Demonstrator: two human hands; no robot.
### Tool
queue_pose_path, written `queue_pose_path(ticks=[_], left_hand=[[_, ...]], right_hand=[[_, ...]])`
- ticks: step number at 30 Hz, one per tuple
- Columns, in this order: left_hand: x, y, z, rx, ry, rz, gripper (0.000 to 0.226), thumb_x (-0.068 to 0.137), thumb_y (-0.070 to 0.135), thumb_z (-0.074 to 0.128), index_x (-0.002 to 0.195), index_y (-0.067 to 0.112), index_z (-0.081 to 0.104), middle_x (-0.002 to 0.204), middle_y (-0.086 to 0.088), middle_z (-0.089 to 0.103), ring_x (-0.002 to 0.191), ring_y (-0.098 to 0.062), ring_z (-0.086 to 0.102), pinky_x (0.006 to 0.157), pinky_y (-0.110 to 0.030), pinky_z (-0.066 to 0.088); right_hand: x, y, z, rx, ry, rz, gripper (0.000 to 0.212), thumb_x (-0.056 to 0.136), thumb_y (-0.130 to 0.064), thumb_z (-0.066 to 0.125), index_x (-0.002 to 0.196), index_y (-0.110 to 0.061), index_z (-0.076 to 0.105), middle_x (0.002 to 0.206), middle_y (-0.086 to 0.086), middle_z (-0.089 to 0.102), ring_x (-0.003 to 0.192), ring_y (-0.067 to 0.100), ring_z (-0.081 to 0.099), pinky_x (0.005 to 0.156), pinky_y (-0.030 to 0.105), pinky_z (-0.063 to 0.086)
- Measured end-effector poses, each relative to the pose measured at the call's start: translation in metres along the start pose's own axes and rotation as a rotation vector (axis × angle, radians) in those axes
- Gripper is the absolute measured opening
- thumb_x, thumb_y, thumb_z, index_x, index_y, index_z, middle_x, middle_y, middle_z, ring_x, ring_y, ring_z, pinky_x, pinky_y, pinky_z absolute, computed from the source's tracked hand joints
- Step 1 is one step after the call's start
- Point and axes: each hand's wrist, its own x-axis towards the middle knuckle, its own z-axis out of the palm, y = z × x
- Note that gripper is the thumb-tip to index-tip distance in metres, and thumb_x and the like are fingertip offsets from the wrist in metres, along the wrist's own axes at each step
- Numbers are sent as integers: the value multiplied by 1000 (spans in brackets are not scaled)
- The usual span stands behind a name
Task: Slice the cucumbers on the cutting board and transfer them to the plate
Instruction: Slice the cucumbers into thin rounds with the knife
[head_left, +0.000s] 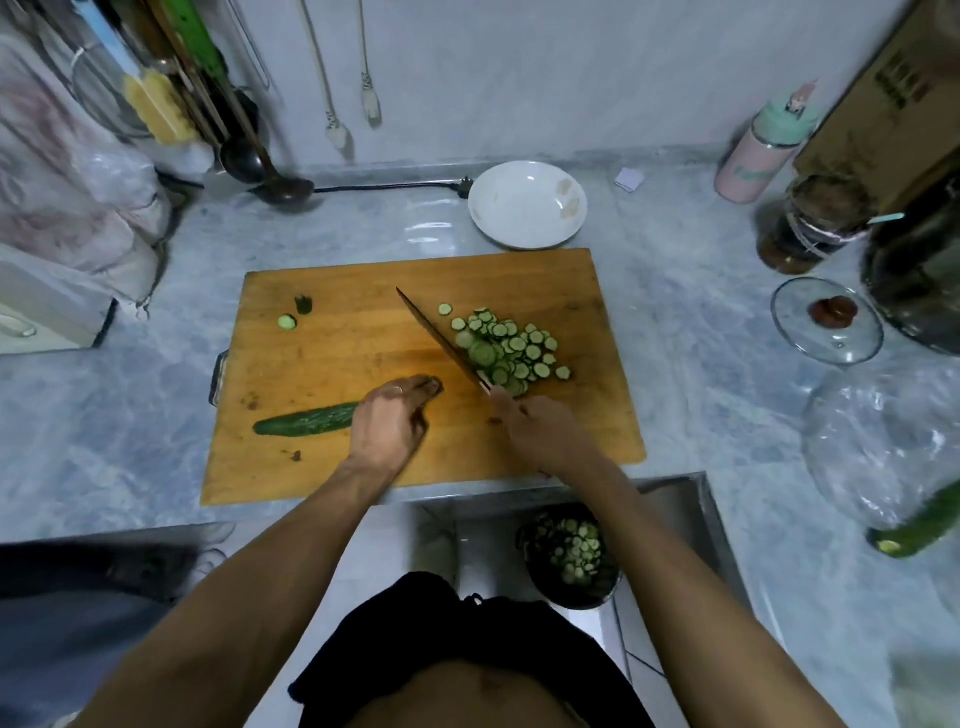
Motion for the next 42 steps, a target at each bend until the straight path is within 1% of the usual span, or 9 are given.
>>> queue_pose_path(ticks=[6,12,14,18,24,30,34,39,42], left_hand=[[6,-16,-3,-219,80,-46,36,82,7,58,113,19,70,119,0,67,106,-24,61,82,-32,54],[5,-9,-32,-443,531,12,16,86,3,60,97,3,73,100,-9,66,95,-20,62,87,-28,49],[10,1,-40,-446,447,135,15,84,3,62,94,5,73,97,-6,66,93,-17,61,85,-27,49],[40,30,-49,-339,-44,383,20,81,22,57,91,19,74,94,5,68,89,-12,60,77,-35,52],[89,49,-28,-122,-434,309,36,89,28,51,124,25,64,127,1,57,117,-19,51,97,-36,43],[90,64,-26,-165,-332,353,38,88,5,49,114,23,69,125,2,60,118,-18,50,98,-37,43],[92,78,-21,-63,-443,453,45,88,2,44,122,23,66,129,2,56,119,-18,48,98,-34,41],[110,67,-19,51,-402,297,46,94,11,42,137,22,53,145,-3,45,130,-24,43,102,-37,40],[111,49,-26,-70,-216,187,43,89,7,45,124,24,64,132,-2,56,120,-24,52,96,-36,46]], right_hand=[[0,-4,16,-146,54,-9,63,98,-63,32,61,-16,50,58,0,53,55,15,51,49,28,30],[-13,7,1,-364,129,-63,52,94,-68,38,85,-20,54,70,-3,55,65,20,52,50,30,28],[-15,8,-6,-460,163,-93,53,93,-69,38,91,-19,53,79,3,61,75,26,58,55,34,33],[-16,10,-18,-569,167,-147,49,95,-68,37,88,-20,45,81,6,63,78,29,62,57,35,33],[-16,18,-21,-642,158,-199,52,95,-68,34,88,-18,48,83,9,65,78,30,63,58,37,39],[-20,22,-27,-654,133,-169,50,95,-66,36,86,-17,43,90,11,65,82,31,62,60,36,35],[-24,19,-31,-636,138,-177,47,96,-63,40,86,-17,41,92,12,66,83,31,62,61,34,32],[-19,15,-28,-660,150,-173,46,96,-64,40,85,-19,41,89,9,64,79,28,61,61,34,34],[-18,18,-24,-637,168,-138,48,96,-65,38,84,-19,42,79,4,55,68,22,50,60,36,38]])
